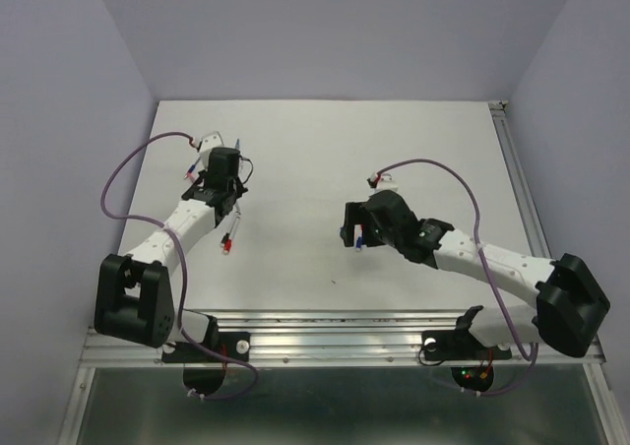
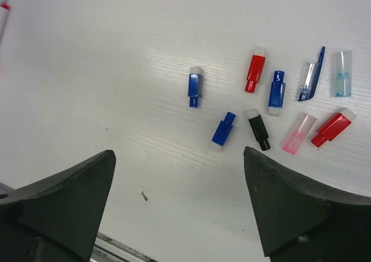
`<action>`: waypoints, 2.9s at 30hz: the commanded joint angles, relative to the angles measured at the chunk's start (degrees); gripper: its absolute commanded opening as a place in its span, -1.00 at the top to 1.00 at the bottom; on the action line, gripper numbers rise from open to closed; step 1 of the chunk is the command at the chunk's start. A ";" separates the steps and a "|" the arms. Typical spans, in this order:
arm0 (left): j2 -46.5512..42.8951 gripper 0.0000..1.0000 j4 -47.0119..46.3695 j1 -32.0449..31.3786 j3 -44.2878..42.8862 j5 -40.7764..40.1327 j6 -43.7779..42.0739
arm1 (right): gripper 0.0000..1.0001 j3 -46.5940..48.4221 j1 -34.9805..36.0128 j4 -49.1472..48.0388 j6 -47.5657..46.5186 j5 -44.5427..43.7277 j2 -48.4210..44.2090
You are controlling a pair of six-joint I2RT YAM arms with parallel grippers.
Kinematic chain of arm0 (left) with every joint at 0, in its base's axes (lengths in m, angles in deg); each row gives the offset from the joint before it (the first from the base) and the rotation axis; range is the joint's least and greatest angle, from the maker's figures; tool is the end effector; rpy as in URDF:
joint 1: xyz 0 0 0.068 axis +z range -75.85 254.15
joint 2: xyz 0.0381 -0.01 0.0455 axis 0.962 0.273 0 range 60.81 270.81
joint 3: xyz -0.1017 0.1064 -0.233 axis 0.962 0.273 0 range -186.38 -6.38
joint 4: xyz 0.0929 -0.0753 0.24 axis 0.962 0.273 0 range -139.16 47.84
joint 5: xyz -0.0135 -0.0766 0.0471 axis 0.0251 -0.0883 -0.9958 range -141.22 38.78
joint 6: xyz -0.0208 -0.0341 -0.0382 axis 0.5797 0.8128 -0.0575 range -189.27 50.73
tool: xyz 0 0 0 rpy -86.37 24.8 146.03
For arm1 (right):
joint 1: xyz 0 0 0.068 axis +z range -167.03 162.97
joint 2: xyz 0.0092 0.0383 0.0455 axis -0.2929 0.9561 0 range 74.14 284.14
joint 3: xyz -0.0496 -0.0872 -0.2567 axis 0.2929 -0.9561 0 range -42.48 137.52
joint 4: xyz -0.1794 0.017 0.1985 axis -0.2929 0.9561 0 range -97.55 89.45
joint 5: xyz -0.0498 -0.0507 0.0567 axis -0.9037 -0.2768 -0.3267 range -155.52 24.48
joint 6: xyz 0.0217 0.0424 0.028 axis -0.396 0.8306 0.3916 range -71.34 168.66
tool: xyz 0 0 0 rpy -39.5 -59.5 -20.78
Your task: Open the pen caps
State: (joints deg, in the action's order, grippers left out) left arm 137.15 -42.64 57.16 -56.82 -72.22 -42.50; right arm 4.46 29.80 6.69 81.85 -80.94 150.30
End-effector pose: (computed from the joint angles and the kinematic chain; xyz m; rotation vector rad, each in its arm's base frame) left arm 0.2928 -0.0754 0.2582 -0.3891 2.0593 -0.0684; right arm 0.2027 0.2014 0.2261 -0.1420 2.3253 0.4019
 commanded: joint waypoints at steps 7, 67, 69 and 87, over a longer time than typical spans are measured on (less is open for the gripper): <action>10.75 1.00 2.60 10.75 -13.01 2.91 -13.32 | -1.00 -8.61 -0.33 -10.81 -7.35 9.62 -15.51; 4.34 -0.83 7.01 8.12 2.27 6.40 11.04 | -1.00 -10.11 -0.42 -12.83 -6.47 8.21 -11.21; 5.92 -0.80 6.05 8.12 1.66 6.32 9.11 | -1.00 -10.20 -0.25 -12.83 -6.47 8.13 -11.38; 16.82 -0.37 5.69 7.94 -2.83 5.26 2.95 | -1.00 -10.29 -0.33 -12.48 -6.56 7.16 -11.74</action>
State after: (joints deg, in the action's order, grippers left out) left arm 152.95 -37.15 65.01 -57.23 -65.31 -37.54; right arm -5.44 29.80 -3.52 75.30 -73.22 139.43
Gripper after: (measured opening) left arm 0.715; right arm 0.998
